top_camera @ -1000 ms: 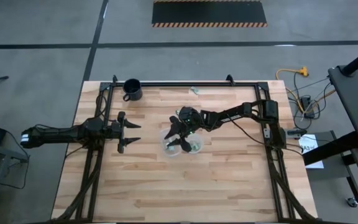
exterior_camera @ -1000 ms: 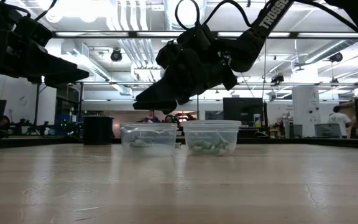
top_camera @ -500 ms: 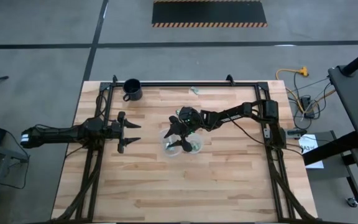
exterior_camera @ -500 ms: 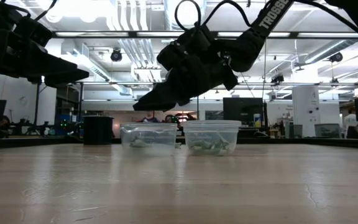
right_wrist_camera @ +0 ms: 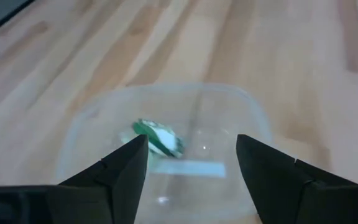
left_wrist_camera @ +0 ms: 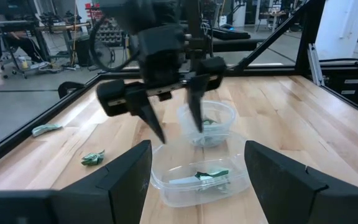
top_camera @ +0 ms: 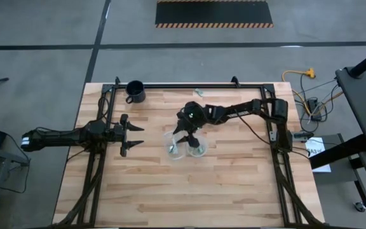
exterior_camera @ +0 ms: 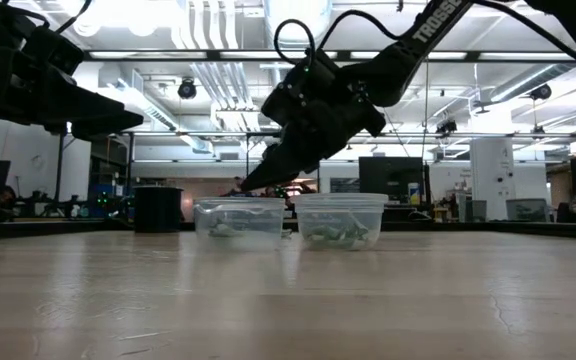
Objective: Pick and place Stevia / Truvia into bins
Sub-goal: Put the green truvia packet into the left transparent container
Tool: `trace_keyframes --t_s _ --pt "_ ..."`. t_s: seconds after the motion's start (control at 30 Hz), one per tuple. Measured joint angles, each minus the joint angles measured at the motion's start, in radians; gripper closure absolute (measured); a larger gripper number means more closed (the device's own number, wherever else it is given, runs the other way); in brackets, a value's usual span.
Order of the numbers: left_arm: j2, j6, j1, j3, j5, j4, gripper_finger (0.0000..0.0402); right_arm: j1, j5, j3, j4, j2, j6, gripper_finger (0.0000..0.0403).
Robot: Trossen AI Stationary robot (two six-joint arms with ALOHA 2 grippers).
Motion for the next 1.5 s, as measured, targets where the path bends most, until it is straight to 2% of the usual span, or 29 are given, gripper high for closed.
trace_keyframes --t_s 0.27,0.53,0.67,0.77,1.07,1.5 --pt "0.000 0.000 0.000 0.000 0.000 0.000 0.0162 -0.086 0.000 0.005 -0.109 -0.031 -0.112 0.0166" --pt "0.000 0.000 0.000 0.000 0.000 0.000 0.0162 -0.164 0.007 0.009 -0.116 -0.045 -0.211 0.0165" --pt "0.000 0.000 0.000 0.000 0.000 0.000 0.0162 -0.186 0.100 0.026 -0.132 -0.045 -0.238 0.0166" --pt "0.000 0.000 0.000 0.000 0.000 0.000 0.0162 -0.200 0.173 0.057 -0.206 -0.045 -0.260 0.0165" --pt "0.000 0.000 0.000 0.000 0.000 0.000 0.0162 -0.231 0.203 0.156 -0.413 -0.044 -0.317 0.0173" --pt "0.000 0.000 0.000 0.000 0.000 0.000 0.0162 -0.251 0.210 0.165 -0.412 0.014 -0.365 0.0177"
